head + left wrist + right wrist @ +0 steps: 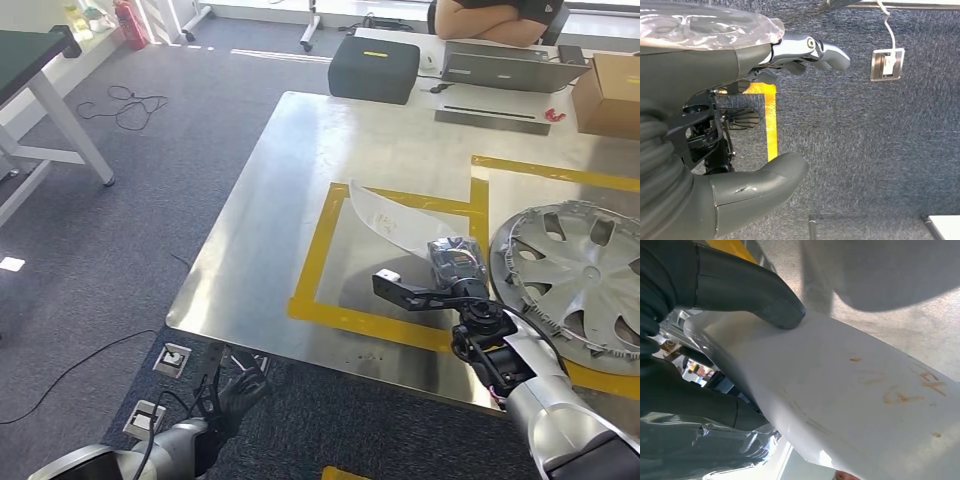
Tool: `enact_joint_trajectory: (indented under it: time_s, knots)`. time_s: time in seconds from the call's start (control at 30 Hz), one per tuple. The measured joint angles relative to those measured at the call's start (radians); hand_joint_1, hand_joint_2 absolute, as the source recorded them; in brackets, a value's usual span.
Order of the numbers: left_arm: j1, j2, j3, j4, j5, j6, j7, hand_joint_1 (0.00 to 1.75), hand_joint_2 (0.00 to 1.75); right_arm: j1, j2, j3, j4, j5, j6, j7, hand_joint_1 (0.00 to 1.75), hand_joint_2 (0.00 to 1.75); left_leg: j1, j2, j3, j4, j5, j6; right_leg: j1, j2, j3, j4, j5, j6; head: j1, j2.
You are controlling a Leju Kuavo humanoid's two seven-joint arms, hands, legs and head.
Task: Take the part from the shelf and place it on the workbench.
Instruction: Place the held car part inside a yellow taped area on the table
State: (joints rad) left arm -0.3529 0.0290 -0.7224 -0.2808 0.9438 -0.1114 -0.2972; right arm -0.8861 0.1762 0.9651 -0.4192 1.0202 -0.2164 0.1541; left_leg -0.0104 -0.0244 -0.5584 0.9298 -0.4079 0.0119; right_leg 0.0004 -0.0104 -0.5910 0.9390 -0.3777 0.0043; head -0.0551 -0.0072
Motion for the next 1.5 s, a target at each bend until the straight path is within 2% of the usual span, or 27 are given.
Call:
enact_joint_trajectory:
  time_s: [0.17,0.3,0.37,0.93,1.07,1.5]
  knots:
    - [0.0,0.0,0.0,0.0,0.0,0.0,0.0,0.0,1.75,0.0,0.0,0.0,0.0,-0.003,-0.001,-0.004,1.75,1.75,0.0,0.0,0.0,0.0,0.0,0.0,0.0,0.0,0.0,0.0,0.0,0.0,0.0,0.0]
    - [0.002,0.004,0.0,0.0,0.017,0.009,-0.02,0.0,1.75,-0.003,0.007,-0.009,-0.004,-0.122,-0.052,-0.13,1.75,1.75,0.0,0.002,-0.001,0.0,0.0,0.0,0.0,0.002,0.0,0.0,0.002,-0.001,0.0,0.0]
    - [0.003,0.007,0.0,0.0,0.023,0.01,-0.029,0.0,1.75,-0.011,0.019,-0.018,-0.011,-0.163,-0.067,-0.165,1.75,1.75,0.0,0.004,-0.001,0.0,0.0,0.0,0.0,0.005,-0.001,0.0,0.002,-0.001,0.0,0.0]
    - [0.002,0.012,0.0,0.0,0.025,0.01,-0.037,0.0,1.75,-0.019,0.036,-0.036,-0.03,-0.174,-0.07,-0.177,1.75,1.75,0.0,0.005,-0.001,0.0,0.0,0.0,0.0,0.006,-0.002,0.0,0.002,-0.001,0.0,0.0]
    - [0.002,0.013,0.0,0.0,0.02,0.017,-0.043,0.0,1.75,-0.021,0.036,-0.046,-0.03,-0.172,-0.073,-0.177,0.0,1.75,0.0,0.005,-0.001,0.0,0.0,0.0,0.0,0.006,-0.002,0.0,0.002,-0.001,0.0,0.0]
    - [0.002,0.015,0.0,0.0,0.012,0.031,-0.057,0.0,1.75,-0.021,0.037,-0.049,-0.03,-0.173,-0.073,-0.177,0.0,1.75,0.0,0.005,-0.001,0.0,0.0,0.0,0.0,0.006,-0.002,0.0,0.002,-0.001,0.0,0.0]
